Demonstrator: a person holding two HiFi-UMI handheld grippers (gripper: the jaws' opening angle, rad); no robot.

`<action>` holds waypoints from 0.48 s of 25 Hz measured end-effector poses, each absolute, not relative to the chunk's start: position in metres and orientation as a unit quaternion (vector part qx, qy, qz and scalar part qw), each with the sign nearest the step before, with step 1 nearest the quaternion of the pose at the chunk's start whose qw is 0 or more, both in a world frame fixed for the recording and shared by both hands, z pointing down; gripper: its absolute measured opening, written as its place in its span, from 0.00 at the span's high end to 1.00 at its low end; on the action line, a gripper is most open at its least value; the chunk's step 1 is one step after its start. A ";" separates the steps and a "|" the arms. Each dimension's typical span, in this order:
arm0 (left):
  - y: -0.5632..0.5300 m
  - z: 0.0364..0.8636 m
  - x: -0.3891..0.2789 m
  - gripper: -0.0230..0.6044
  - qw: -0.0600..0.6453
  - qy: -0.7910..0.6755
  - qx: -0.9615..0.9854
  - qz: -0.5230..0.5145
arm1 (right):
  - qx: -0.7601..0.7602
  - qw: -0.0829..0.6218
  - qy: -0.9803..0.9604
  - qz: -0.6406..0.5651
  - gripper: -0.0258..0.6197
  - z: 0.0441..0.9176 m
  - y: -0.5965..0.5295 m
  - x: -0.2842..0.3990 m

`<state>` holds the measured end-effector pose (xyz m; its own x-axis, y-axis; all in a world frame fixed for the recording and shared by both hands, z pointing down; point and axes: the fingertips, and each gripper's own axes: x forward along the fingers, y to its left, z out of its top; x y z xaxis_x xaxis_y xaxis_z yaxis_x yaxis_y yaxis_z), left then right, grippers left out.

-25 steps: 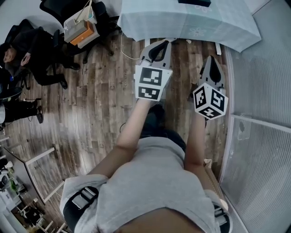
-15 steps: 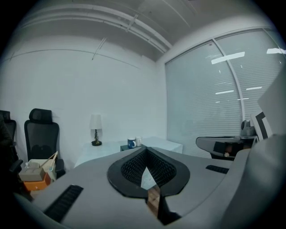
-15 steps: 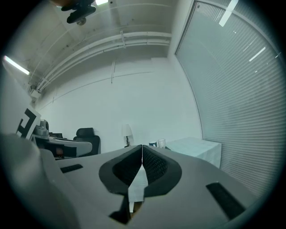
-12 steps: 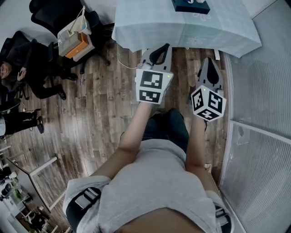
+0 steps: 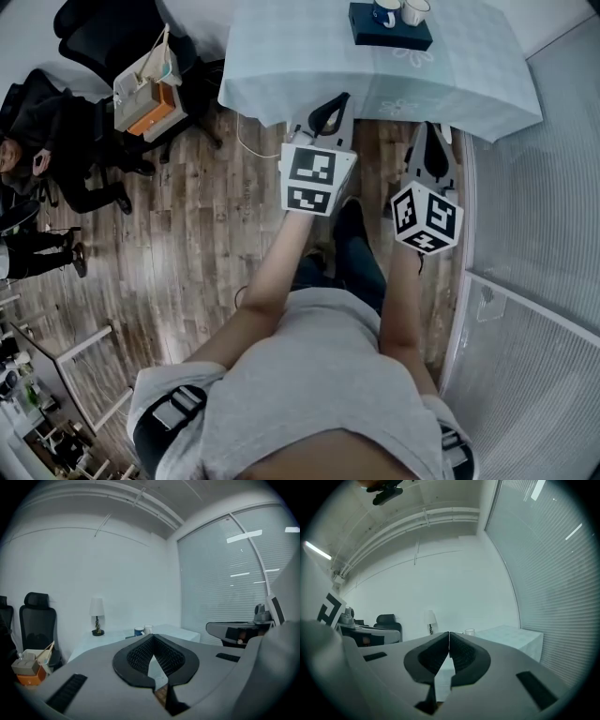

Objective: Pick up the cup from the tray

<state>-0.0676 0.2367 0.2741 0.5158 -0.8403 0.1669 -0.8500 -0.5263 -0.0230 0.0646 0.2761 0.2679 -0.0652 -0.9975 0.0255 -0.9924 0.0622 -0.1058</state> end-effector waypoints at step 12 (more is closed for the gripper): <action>0.112 0.274 -0.007 0.95 0.036 -0.507 0.858 0.080 | -0.668 0.025 0.741 -0.059 0.95 0.269 0.142 0.132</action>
